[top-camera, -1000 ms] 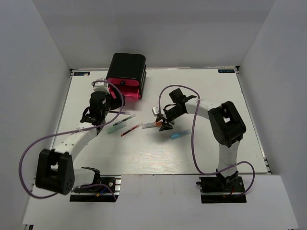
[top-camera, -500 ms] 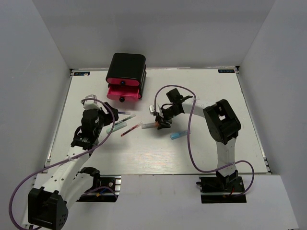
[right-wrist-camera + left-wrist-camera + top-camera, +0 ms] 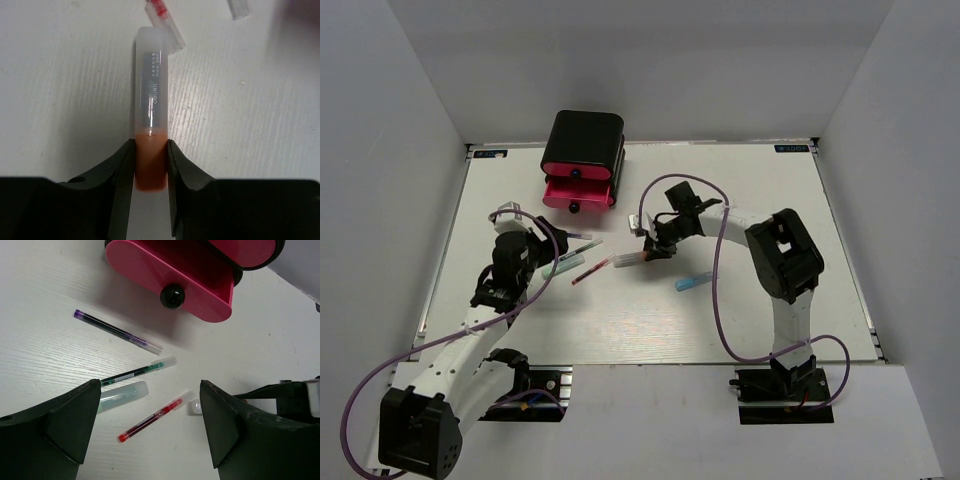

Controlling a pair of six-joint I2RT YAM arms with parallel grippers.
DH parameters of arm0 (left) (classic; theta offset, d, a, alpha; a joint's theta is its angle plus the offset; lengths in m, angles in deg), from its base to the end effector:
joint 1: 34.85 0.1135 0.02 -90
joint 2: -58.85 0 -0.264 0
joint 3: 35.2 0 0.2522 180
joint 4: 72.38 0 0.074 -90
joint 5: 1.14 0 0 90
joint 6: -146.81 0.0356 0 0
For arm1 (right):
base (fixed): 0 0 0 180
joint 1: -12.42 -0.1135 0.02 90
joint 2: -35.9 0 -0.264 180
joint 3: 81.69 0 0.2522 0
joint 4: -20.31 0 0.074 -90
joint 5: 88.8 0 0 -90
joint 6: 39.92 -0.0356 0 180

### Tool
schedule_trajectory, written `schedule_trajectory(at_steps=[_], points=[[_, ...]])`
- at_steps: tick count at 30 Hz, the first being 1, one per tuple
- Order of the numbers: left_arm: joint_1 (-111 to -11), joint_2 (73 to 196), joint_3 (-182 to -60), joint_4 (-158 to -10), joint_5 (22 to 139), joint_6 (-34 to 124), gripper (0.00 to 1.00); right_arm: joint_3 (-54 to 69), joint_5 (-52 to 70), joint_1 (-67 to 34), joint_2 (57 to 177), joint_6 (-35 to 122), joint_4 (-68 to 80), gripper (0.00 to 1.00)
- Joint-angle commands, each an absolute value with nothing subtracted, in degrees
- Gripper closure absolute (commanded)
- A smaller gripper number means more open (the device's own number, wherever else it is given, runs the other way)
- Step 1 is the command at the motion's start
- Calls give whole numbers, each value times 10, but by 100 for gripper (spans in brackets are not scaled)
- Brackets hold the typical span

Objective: Sort the stationery into containers
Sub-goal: Pick up the pen from the center of the board, then place the pen in the drawer.

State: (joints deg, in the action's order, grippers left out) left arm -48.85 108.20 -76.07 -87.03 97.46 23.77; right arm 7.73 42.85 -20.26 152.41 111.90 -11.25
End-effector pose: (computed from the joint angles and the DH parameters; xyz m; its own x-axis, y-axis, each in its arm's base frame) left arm 0.1933 -0.0427 0.2337 -0.3772 -0.4616 -0.8029 -0.1191 0.8839 -0.4522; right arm 0.3363 0.2438 0.1490 0.2727 -0.6076 -0.7460 -0.9616 -0.1976 -0.1906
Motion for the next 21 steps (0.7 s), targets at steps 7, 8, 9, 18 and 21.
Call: schedule_trajectory(at_steps=[7,8,9,18,21], points=[[-490,1090,-739,-829,965,217,10,190,429,-206,1444,939,33,100],[-490,1090,-739,-829,965,217,10,200,412,-210,1450,918,42,100],[-490,1090,-739,-829,965,211,10,223,407,-211,1466,907,58,100],[-490,1077,-715,-834,965,182,10,373,337,-235,1566,879,162,100],[-490,1063,-715,-842,965,177,10,405,333,-248,1591,871,181,100]])
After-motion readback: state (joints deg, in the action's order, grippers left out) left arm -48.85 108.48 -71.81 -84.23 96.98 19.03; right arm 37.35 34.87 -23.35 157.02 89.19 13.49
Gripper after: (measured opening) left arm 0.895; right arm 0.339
